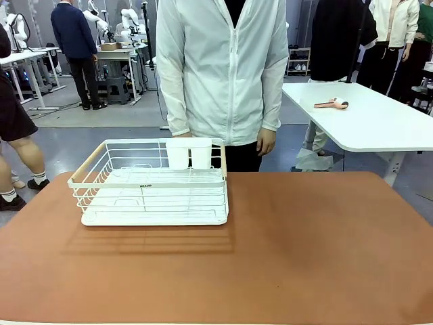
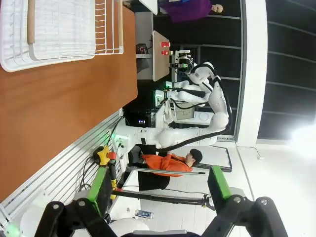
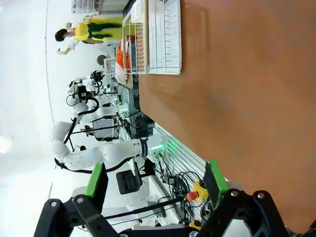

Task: Clean the table.
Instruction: Pick up the Lint Roller when the human hands it over.

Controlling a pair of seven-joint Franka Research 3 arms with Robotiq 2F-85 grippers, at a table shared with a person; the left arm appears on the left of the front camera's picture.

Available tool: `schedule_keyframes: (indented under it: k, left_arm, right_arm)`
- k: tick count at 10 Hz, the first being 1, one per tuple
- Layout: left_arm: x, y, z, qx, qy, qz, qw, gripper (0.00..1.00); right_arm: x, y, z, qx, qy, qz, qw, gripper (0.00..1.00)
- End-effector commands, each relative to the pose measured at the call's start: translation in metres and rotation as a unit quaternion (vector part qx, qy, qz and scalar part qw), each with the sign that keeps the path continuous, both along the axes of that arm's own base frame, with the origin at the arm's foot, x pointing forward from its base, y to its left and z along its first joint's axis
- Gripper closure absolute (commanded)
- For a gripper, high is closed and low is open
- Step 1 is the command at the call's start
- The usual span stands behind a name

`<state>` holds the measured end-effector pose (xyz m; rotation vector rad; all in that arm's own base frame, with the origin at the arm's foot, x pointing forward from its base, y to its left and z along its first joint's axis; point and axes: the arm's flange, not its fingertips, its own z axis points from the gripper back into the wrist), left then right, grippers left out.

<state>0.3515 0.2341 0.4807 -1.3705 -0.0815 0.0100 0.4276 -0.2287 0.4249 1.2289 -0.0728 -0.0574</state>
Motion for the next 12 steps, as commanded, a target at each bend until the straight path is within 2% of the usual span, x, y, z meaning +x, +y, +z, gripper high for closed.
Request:
schedule_keyframes:
  k: [1, 12]
  left_arm:
    - [-0.0072, 0.0050, 0.0008, -0.005, -0.001, 0.006, 1.000, 0.00]
    - [-0.0072, 0.0050, 0.0008, -0.005, -0.001, 0.006, 1.000, 0.00]
  right_arm:
    - [-0.0058, -0.0051, 0.0062, 0.000, -0.003, -0.010, 1.000, 0.00]
    - [-0.0058, -0.0051, 0.0062, 0.000, -0.003, -0.010, 1.000, 0.00]
